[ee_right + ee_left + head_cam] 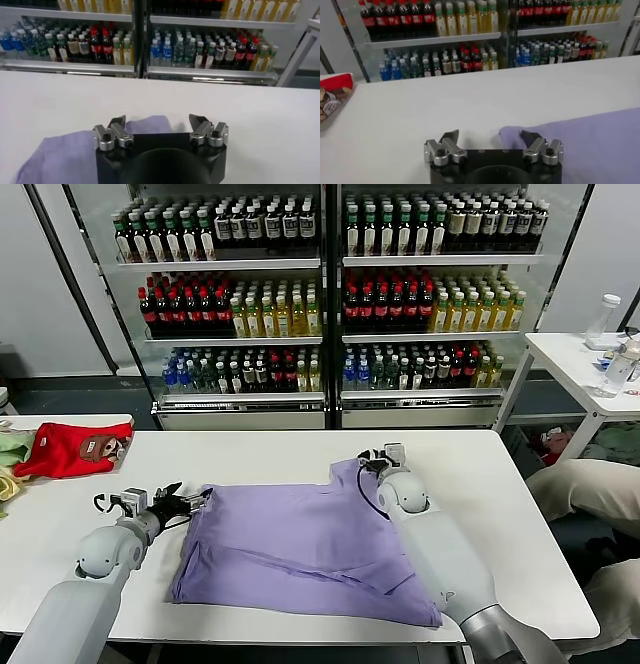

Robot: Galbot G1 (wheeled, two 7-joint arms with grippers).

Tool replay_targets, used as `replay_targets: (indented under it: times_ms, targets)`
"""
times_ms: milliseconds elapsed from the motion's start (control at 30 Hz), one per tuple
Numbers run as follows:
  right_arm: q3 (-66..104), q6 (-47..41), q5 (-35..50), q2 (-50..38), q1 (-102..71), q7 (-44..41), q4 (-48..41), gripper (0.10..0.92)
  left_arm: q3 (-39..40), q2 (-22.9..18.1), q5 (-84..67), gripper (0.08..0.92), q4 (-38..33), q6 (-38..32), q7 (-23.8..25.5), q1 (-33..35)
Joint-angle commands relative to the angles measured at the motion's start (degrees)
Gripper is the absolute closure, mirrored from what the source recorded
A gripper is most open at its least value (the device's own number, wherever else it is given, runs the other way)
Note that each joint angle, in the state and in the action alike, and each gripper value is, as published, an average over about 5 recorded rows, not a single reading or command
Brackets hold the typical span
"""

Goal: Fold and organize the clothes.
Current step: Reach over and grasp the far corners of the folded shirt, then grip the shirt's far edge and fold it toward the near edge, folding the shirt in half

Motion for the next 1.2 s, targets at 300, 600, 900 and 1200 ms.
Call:
replay_targets:
  times_ms: [300,600,900,1200]
  targets:
    - [0.28,0.04,1.89,0.24,-0.25,1.28,0.68,0.516,0.55,-0.23,0.97,0.485,1.14,-1.45,1.44,0.37]
    - [0.36,3.56,-0.59,-0.50,-1.16,-0.63,2.66,0.776,0.80,-0.62,0.84,0.762,0.92,-2.68,1.38,0.32]
    - [0.89,1.78,3.40,-8.43,-10.06,0.07,24.72,0.909,-2.71,2.00,-6.13,0.919,-10.13,-6.18,-0.83,8.12]
    - [3.51,-1.02,6.21,-14.48,-24.29,4.56,43.72,0.909,-6.56,2.74,-7.43,0.919,-20.00,-8.29,-2.20,19.01]
